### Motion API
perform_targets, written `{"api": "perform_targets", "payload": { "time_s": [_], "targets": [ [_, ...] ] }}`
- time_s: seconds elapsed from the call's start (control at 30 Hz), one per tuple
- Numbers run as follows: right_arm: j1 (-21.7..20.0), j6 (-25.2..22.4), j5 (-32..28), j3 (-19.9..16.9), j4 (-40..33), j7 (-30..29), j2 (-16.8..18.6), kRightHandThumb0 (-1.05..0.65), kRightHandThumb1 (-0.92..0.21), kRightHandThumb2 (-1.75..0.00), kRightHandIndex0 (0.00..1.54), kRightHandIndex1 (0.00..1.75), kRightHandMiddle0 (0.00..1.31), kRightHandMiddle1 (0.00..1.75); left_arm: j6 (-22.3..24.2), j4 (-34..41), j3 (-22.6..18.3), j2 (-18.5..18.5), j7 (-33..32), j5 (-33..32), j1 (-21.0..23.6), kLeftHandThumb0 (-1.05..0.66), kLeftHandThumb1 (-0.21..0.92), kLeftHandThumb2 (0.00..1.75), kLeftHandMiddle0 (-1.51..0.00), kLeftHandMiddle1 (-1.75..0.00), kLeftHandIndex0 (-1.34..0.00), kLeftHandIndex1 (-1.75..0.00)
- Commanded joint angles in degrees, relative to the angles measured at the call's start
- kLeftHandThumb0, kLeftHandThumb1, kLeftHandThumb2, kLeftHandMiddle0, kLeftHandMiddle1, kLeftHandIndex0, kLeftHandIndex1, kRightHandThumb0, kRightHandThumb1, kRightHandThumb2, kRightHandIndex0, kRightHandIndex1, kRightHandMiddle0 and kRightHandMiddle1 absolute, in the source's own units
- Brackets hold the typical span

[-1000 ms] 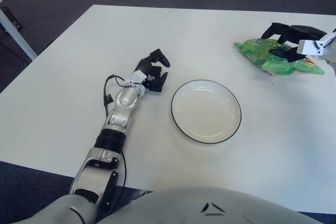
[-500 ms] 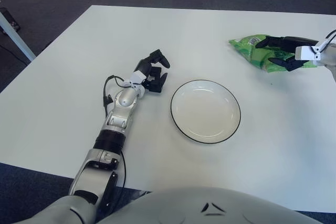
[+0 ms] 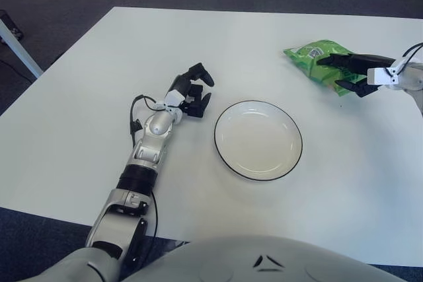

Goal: Put the snack into the plate.

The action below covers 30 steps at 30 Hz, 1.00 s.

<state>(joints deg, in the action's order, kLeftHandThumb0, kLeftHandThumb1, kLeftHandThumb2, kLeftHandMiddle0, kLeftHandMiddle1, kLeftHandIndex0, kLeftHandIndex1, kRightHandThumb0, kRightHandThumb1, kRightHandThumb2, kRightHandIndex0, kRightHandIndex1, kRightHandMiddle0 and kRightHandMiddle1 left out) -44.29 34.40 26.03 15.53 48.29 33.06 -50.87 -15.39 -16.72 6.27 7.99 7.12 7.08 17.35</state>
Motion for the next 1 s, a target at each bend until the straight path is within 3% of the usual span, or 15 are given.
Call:
{"api": "perform_targets", "payload": {
  "time_s": [0.0,0.6,0.97],
  "targets": [
    [1.57,0.12,0.93,1.77,1.82,1.68,1.11,-0.99,-0.92,-1.12,0.00,0.00,0.00,0.47,0.42,-1.60,0.57,-0.23,-0.14,0.42,-4.50,-0.48,0.33,1.30,-1.26,-1.75,-0.60,-1.75],
    [1.90,-1.78,1.03,3.43,-1.96,6.06,-1.78,-0.91,-0.92,-1.02,0.00,0.00,0.00,0.62,1.25,-0.29,1.00,0.30,-0.05,0.73,-5.00,-0.47,0.35,1.28,-1.27,-1.75,-0.59,-1.75],
    [2.79,-4.05,-5.01,0.41,-5.53,15.14,-5.28,-0.96,-0.92,-1.02,0.00,0.00,0.00,0.40,1.15,-0.24,1.15,0.49,-0.29,0.98,-4.95,-0.47,0.36,1.27,-1.27,-1.75,-0.58,-1.75]
  ]
}}
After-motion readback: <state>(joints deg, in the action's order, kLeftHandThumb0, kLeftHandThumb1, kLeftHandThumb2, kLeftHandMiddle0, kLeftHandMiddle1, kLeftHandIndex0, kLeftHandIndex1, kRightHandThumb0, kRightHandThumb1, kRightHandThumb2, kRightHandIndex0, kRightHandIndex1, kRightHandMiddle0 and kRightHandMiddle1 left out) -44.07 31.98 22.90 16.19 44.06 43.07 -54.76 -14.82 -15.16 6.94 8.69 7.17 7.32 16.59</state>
